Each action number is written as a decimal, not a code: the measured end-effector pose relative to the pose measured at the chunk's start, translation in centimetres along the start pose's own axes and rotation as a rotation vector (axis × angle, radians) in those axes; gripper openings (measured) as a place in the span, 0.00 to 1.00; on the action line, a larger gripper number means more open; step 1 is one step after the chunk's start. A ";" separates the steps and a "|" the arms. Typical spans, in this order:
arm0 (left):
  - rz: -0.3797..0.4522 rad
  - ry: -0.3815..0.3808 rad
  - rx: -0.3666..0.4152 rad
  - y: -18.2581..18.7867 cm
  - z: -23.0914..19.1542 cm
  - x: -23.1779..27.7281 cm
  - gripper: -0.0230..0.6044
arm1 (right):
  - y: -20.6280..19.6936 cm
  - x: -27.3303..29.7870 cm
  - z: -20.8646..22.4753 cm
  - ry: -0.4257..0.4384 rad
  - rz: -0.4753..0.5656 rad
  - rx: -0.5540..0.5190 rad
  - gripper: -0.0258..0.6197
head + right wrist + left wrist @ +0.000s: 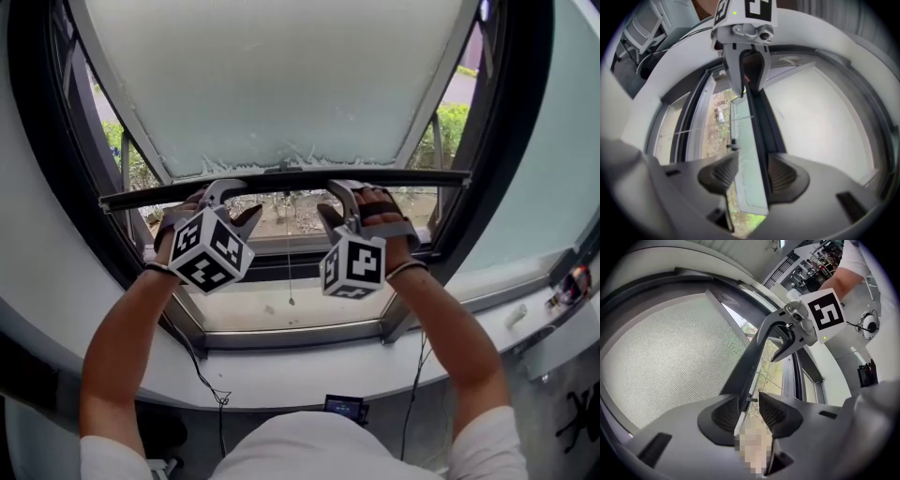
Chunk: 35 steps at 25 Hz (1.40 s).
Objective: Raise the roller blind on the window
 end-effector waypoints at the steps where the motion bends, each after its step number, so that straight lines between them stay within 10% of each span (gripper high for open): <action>1: 0.003 0.003 0.006 0.3 -0.3 0.0 0.26 | -0.1 0.0 0.4 -0.007 -0.001 0.001 0.34; 24: 0.009 0.054 0.073 4.4 -4.1 -2.1 0.26 | 0.5 -2.1 5.6 -0.152 0.076 0.153 0.34; 35: 0.045 0.117 0.088 7.1 -7.1 -3.4 0.25 | 0.2 -2.6 -1.7 0.003 0.089 0.255 0.34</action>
Point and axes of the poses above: the fingertips, and each gripper's own axes: x forward along the fingers, z to its right, y out of its top, the point moved 6 cm from there along -x, backward along the fingers, and after that the axes turned 11 degrees about -x, right-handed, at the moved point
